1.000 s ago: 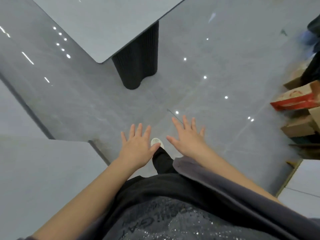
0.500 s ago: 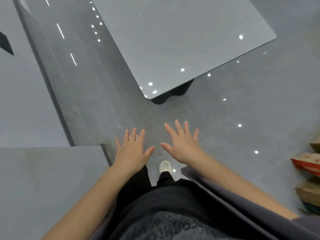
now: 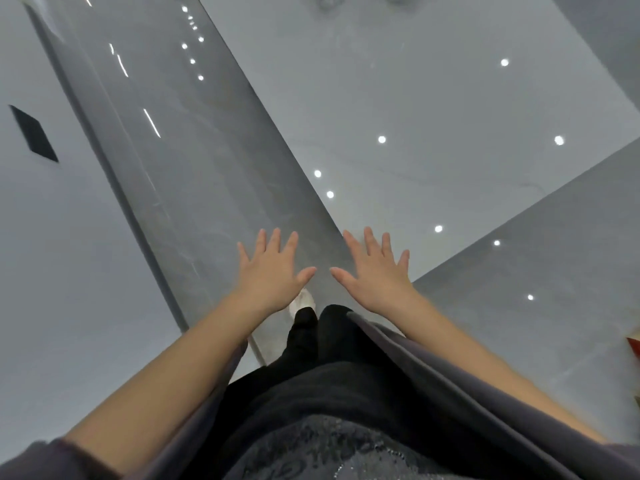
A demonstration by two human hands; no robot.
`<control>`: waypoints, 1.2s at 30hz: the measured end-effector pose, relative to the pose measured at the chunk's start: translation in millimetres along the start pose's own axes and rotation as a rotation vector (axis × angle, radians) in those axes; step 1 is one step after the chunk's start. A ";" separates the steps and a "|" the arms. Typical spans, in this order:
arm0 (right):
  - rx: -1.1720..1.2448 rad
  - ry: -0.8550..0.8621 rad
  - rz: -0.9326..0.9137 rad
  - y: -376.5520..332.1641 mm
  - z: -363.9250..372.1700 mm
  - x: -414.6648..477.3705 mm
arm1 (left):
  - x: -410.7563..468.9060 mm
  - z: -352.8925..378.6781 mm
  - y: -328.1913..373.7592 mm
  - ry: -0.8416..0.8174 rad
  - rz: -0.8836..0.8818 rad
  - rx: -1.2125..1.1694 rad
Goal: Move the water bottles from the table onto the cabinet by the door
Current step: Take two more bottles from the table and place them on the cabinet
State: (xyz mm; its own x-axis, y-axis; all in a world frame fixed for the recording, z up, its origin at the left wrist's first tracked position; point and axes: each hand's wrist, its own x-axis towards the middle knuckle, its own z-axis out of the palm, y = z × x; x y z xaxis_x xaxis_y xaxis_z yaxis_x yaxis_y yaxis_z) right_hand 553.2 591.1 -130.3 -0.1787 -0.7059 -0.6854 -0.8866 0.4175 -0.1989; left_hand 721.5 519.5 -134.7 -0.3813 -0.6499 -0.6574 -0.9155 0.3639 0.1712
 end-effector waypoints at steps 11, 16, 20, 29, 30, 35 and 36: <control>0.059 0.040 0.041 -45.7 -61.3 102.8 | 81.0 -74.6 -27.4 0.070 0.138 0.005; 0.186 0.089 0.154 -63.3 -93.1 167.1 | 148.7 -127.3 -60.1 0.070 0.235 0.136; 0.317 0.101 0.265 -84.2 -128.4 211.8 | 202.0 -178.2 -94.8 0.044 0.300 0.263; 0.502 0.182 0.370 -116.4 -213.4 289.6 | 311.9 -265.8 -112.5 0.095 0.403 0.111; 0.542 0.201 0.387 -117.9 -220.5 297.2 | 324.0 -273.2 -112.9 0.097 0.420 0.093; 0.819 0.364 0.444 -127.9 -254.9 338.6 | 386.3 -314.4 -114.3 0.094 0.519 0.015; 0.899 0.420 0.450 -131.1 -262.7 346.0 | 399.0 -325.0 -114.7 0.083 0.546 0.018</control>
State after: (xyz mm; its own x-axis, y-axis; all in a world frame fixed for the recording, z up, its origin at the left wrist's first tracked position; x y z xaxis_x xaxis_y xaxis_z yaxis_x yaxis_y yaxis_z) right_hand 495.6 141.8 -157.4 -0.6918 -0.4515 -0.5634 -0.0982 0.8319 -0.5461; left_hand 632.8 1.6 -178.2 -0.8099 -0.4135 -0.4160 -0.5795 0.6740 0.4581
